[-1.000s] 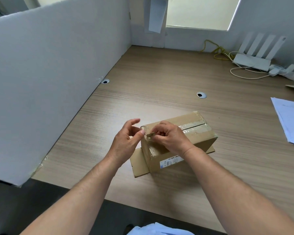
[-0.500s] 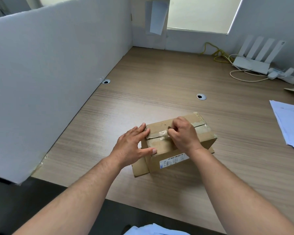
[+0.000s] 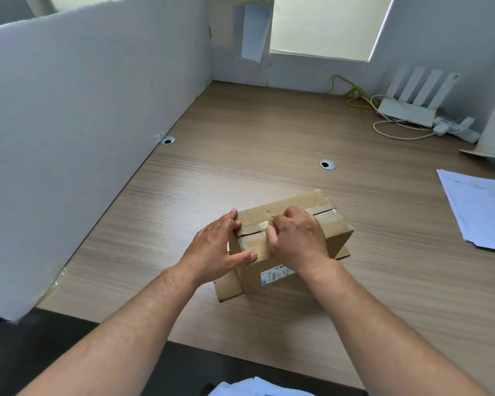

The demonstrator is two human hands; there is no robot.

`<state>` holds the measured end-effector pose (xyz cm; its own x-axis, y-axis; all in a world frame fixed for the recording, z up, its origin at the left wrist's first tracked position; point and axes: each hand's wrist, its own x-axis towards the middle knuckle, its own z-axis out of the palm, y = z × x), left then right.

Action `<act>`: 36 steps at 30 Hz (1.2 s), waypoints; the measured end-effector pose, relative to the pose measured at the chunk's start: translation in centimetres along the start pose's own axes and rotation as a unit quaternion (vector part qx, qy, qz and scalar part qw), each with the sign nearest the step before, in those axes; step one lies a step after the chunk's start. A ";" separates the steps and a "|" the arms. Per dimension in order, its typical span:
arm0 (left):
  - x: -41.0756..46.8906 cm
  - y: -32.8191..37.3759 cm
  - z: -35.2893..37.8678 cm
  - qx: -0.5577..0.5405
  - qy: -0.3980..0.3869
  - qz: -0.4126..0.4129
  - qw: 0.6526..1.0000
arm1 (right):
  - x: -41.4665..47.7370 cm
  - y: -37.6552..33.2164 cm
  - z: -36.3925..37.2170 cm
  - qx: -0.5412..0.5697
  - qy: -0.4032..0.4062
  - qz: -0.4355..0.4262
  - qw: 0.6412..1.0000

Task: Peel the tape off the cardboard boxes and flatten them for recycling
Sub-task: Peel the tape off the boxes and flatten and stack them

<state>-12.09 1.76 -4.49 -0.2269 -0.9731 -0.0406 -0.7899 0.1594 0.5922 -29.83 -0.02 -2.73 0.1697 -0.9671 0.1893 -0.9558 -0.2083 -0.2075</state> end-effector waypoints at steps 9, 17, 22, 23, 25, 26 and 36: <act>0.7 1.1 0.7 0.057 -0.003 -0.005 0.998 | 0.3 -1.2 0.2 0.073 0.002 0.062 0.995; 0.8 0.7 0.5 0.052 0.017 0.020 0.998 | 1.3 -0.4 -0.7 0.184 0.014 0.208 0.960; 1.0 0.5 0.4 0.059 0.014 0.025 0.998 | 0.7 -0.6 -0.6 0.013 -0.033 0.132 0.991; 1.0 0.5 0.4 0.059 0.015 0.027 0.998 | 0.8 -0.8 -0.6 -0.010 -0.033 0.121 0.992; 1.1 0.4 0.4 0.059 0.016 0.028 0.998 | 0.7 -1.3 -0.4 -0.033 -0.037 0.100 0.994; 1.1 0.4 0.4 0.059 0.016 0.030 0.998 | 0.6 -1.6 -0.3 -0.031 -0.034 0.086 0.995; 1.7 -1.1 -1.7 0.069 -0.047 0.061 0.995 | 0.5 -1.8 -0.3 -0.003 -0.014 0.106 0.994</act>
<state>-10.69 -0.36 -3.87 -0.3723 -0.9266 -0.0539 -0.8230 0.3027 0.4807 -28.05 -0.12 -1.95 -0.0286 -0.9930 0.1150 -0.9722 0.0009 -0.2341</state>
